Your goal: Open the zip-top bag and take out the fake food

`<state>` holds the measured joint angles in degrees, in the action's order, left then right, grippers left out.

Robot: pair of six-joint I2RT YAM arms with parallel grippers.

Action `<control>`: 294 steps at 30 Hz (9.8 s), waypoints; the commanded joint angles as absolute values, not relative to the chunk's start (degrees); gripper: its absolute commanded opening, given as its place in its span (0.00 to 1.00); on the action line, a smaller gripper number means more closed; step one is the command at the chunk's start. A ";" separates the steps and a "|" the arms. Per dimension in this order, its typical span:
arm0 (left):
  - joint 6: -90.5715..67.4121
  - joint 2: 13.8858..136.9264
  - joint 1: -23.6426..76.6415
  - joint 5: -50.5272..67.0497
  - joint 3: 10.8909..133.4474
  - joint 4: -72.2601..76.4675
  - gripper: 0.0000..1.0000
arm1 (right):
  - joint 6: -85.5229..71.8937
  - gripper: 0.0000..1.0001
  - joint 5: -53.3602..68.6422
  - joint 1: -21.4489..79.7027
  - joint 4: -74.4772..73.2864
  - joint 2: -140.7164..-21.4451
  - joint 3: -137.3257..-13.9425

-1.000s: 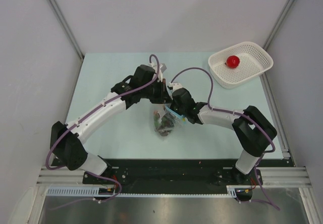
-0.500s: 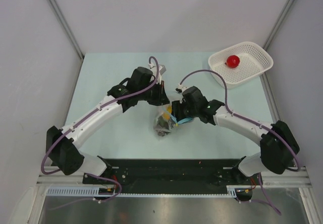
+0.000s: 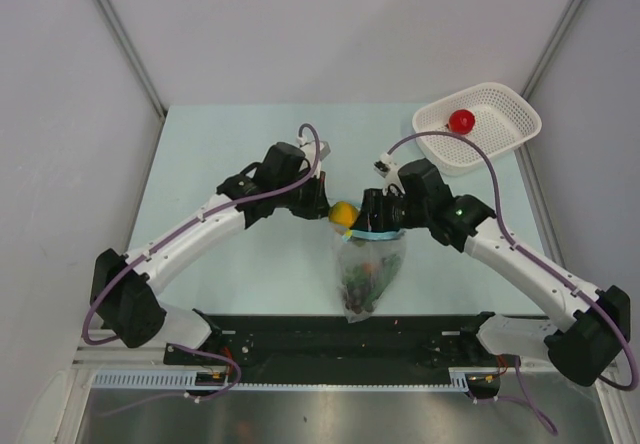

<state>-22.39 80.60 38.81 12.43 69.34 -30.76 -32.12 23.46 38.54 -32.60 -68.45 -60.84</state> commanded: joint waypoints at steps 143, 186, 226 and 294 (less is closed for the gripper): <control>-27.77 75.50 41.13 12.66 61.08 -25.40 0.00 | -27.24 0.03 2.36 42.90 -16.69 -102.85 -67.41; -34.10 74.70 45.87 24.79 61.08 -21.52 0.00 | -55.88 0.00 -1.48 38.85 -14.33 -83.94 -67.68; -27.34 68.47 45.35 -6.66 72.42 -33.48 0.00 | -20.05 0.00 4.32 46.05 -27.18 -78.76 -67.52; -24.86 73.21 45.00 7.92 71.63 -25.84 0.00 | -23.39 0.72 4.14 8.24 -35.58 -80.44 -81.56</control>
